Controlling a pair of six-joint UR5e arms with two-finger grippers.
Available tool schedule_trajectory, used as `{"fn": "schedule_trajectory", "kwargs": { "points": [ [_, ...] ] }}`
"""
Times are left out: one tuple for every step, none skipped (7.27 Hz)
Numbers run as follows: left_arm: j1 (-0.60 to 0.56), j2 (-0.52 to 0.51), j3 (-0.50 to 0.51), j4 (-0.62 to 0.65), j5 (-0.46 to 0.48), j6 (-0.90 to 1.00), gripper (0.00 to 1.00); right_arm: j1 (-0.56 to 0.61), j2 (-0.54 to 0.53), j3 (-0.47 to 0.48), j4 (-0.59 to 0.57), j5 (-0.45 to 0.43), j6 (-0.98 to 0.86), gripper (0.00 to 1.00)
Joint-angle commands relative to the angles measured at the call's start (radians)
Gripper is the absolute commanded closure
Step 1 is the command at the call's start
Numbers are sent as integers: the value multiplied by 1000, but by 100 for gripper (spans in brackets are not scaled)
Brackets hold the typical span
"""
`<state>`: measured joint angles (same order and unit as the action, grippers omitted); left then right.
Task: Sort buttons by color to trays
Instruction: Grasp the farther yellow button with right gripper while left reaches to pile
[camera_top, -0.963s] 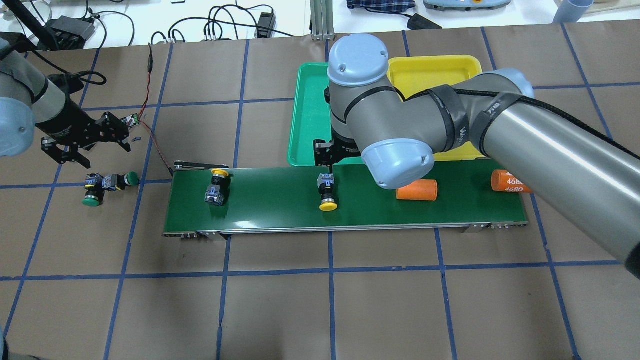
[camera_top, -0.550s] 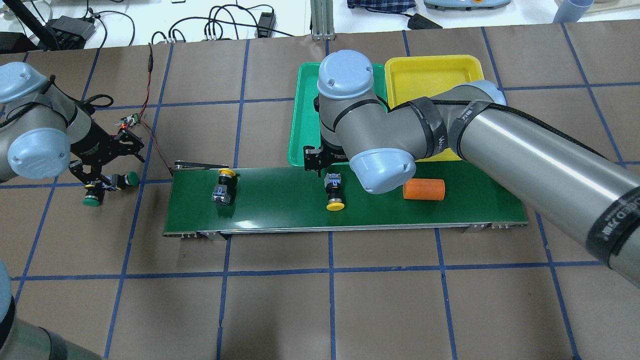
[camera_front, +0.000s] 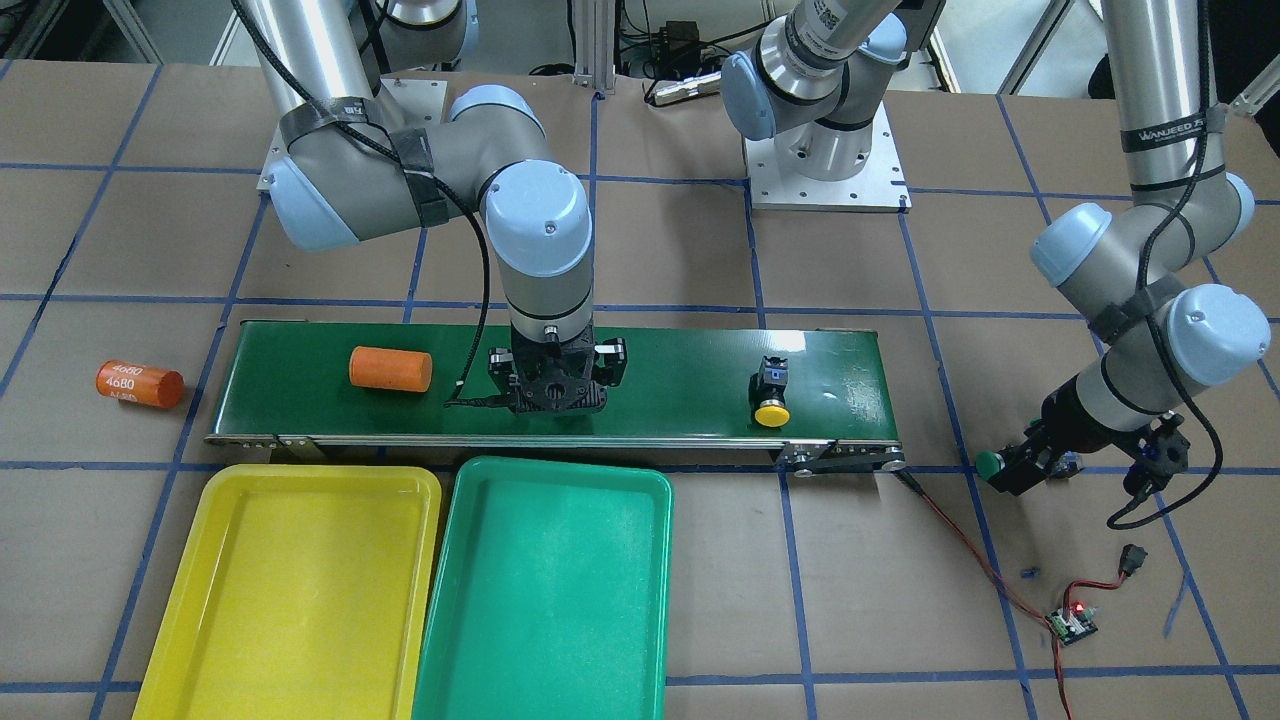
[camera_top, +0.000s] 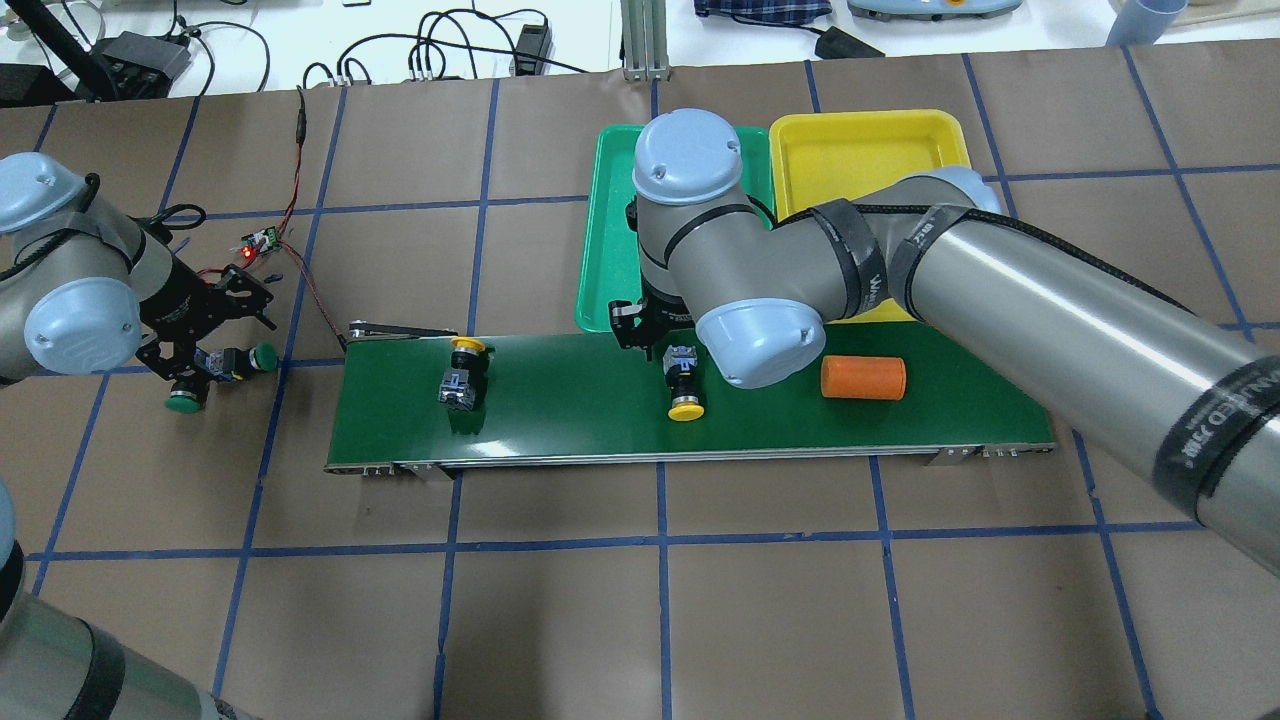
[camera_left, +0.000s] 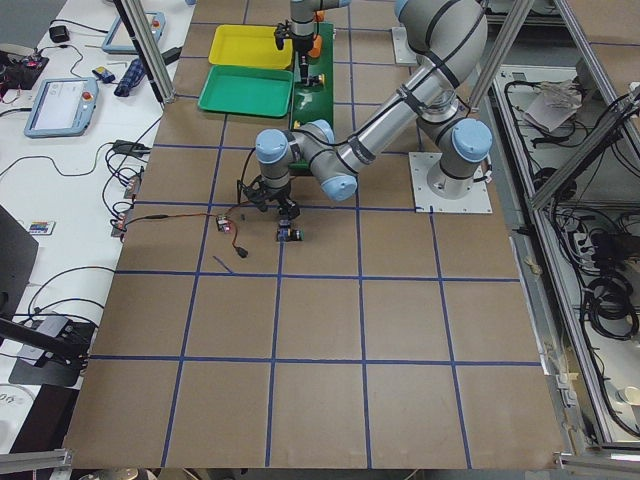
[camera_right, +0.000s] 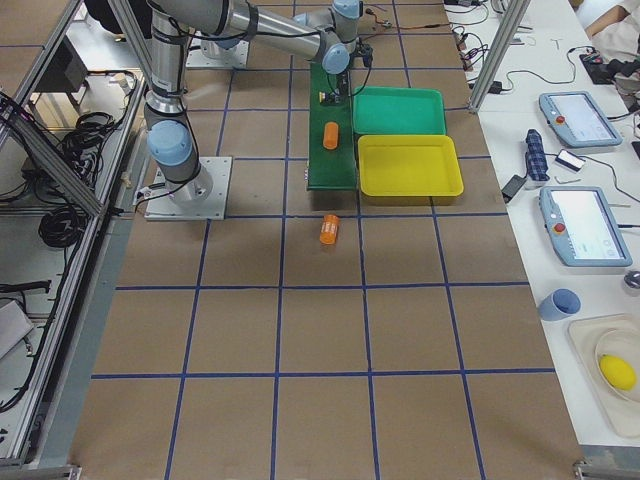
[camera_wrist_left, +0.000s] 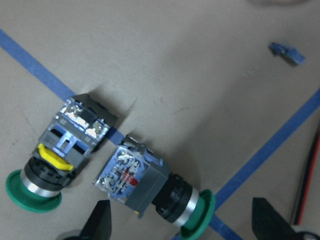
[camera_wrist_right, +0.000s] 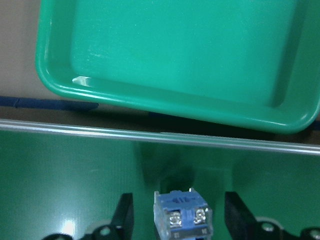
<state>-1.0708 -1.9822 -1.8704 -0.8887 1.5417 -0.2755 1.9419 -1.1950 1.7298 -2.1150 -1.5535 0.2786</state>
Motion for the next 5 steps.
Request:
{"fn": "schedule_trajectory", "kwargs": {
  "points": [
    [2,-16,10,4,-2,-33,0,-1,3,1,10,-83,-33,84],
    [2,-23,10,4,-3,-48,0,-1,2,-1,12,-132,-74,93],
    [3,-26,2,4,0,-65,0,-7,-3,-3,9,-140,-79,100],
    [8,-26,-1,-7,3,-74,0,-15,-8,-15,9,-143,-87,100],
    [9,-30,2,-6,2,-91,0,-32,-15,-28,-2,-160,-122,100]
  ]
}}
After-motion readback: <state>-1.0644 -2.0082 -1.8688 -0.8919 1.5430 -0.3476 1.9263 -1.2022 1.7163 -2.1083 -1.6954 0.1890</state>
